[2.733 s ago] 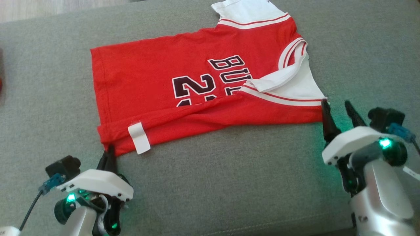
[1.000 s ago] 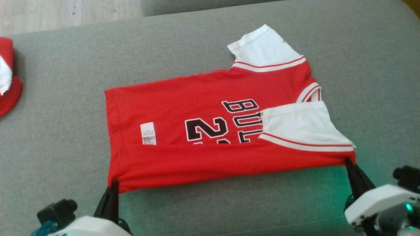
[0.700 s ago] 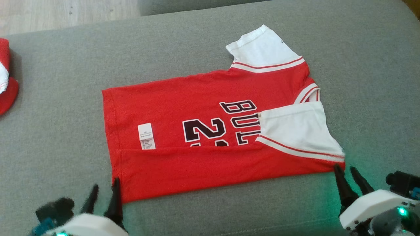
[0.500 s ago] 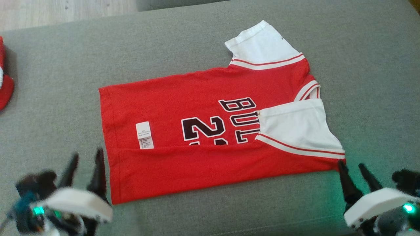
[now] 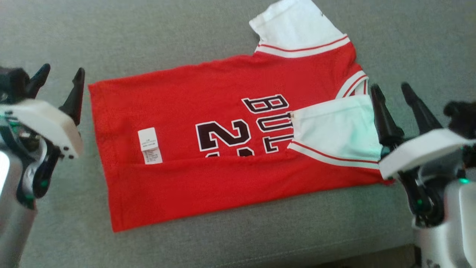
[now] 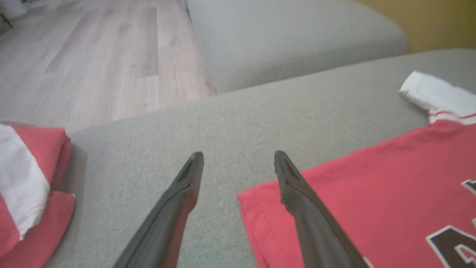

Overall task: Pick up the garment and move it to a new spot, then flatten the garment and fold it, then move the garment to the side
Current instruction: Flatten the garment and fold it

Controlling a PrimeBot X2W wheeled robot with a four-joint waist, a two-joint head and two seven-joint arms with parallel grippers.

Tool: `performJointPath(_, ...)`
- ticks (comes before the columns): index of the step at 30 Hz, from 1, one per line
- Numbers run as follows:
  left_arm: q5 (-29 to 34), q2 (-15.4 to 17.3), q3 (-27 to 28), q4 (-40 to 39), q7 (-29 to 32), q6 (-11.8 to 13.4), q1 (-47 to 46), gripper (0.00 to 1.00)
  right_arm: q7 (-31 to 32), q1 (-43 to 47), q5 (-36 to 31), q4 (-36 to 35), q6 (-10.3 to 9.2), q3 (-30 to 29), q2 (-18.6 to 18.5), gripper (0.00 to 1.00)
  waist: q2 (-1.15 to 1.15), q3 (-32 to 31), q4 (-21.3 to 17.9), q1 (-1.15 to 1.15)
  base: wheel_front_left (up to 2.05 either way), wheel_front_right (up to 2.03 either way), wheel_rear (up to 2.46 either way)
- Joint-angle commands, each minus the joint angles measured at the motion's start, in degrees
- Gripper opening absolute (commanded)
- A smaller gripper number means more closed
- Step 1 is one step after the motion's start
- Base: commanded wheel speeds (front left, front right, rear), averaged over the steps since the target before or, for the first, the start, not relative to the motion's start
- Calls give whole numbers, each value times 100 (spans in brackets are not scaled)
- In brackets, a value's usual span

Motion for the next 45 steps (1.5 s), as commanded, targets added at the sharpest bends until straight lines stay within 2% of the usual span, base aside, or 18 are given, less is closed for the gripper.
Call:
performJointPath(1,44,314,170,7,211,-27,-332,100,46,-242,-61,-239,21,202,-48,100,0,210,-122,-2,0,0,0)
performJointPath(6,63,323,-3,362,486,-124,-562,100,106,-526,-141,-201,21,422,-48,100,0,404,-192,-2,0,0,0)
performJointPath(12,137,280,-83,662,478,-68,-629,100,97,-626,-153,-155,21,501,-64,100,0,541,-210,-2,0,0,0)
performJointPath(23,101,160,-287,776,477,-243,-730,100,202,-867,-161,-70,21,598,-214,100,0,669,-122,-2,0,0,0)
performJointPath(31,84,-100,-514,947,370,-443,-961,100,353,-1310,-167,89,21,789,-381,100,0,819,-10,-2,0,0,0)
performJointPath(32,82,-136,-544,971,375,-458,-987,92,368,-1360,-171,112,21,804,-399,100,0,836,5,-2,0,0,0)
performJointPath(33,76,-169,-570,1000,381,-469,-1009,79,382,-1406,-173,132,21,823,-415,100,0,854,20,-2,0,0,0)
performJointPath(34,70,-194,-594,1025,386,-485,-1028,49,398,-1449,-173,151,21,846,-432,100,0,869,32,-2,0,0,0)
performJointPath(37,56,-227,-669,1061,431,-541,-1053,10,460,-1573,-170,204,21,908,-514,100,0,904,79,-2,0,0,0)
performJointPath(38,56,-232,-680,1052,430,-546,-1059,0,487,-1623,-171,224,21,929,-558,100,0,911,98,-2,0,0,0)
performJointPath(45,184,-213,-655,695,97,-509,-1128,0,821,-2285,-149,565,21,919,-914,100,0,957,327,-2,0,0,0)
